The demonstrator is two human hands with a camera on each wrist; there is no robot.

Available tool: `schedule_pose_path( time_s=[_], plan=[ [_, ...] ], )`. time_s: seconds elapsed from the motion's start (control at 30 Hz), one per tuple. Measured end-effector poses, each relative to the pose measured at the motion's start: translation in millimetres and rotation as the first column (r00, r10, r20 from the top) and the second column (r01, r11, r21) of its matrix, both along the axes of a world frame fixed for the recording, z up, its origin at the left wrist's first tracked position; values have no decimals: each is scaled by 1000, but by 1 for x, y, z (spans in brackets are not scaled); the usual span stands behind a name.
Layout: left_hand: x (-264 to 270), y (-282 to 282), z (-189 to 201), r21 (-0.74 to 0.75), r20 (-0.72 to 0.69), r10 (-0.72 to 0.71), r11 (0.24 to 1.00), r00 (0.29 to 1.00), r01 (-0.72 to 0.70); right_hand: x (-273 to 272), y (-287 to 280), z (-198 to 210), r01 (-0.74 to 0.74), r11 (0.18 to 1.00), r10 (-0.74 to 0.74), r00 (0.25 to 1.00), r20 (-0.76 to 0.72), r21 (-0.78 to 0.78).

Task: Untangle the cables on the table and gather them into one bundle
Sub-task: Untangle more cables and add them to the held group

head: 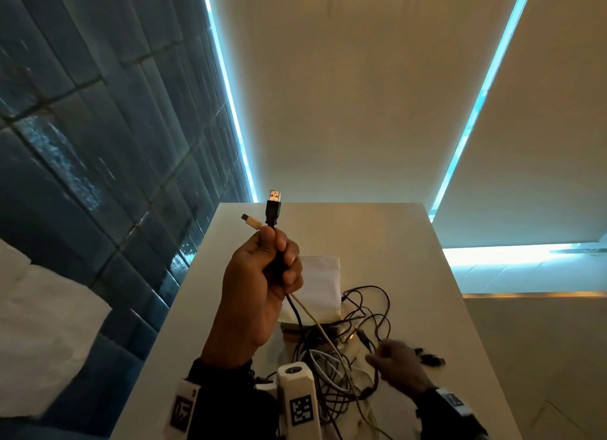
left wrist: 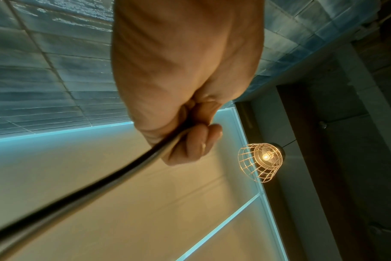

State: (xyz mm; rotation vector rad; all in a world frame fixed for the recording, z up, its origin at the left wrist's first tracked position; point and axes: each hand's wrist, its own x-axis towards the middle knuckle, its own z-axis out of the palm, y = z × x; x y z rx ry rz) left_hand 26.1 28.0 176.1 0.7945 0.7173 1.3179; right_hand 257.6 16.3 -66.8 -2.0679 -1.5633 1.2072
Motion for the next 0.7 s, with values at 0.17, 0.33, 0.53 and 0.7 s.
schedule_pose_path(
  time_s=[0.17,0.33,0.53,0.7],
  plan=[
    [13,6,-16,-94,-99,-11,996,995,2,-15,5,76,177,970,-69,860,-505,169],
    [22,8,-29,-137,-204,-20,991,979,-8,-29,21,109,148,955,-61,946,-320,256],
    [18,12,-39,-172,-248,-27,985,968,-16,-31,25,115,10,967,23,992,-127,256],
    [20,14,-46,-198,-306,-25,979,952,-38,-38,19,120,225,974,-141,619,-773,2]
  ],
)
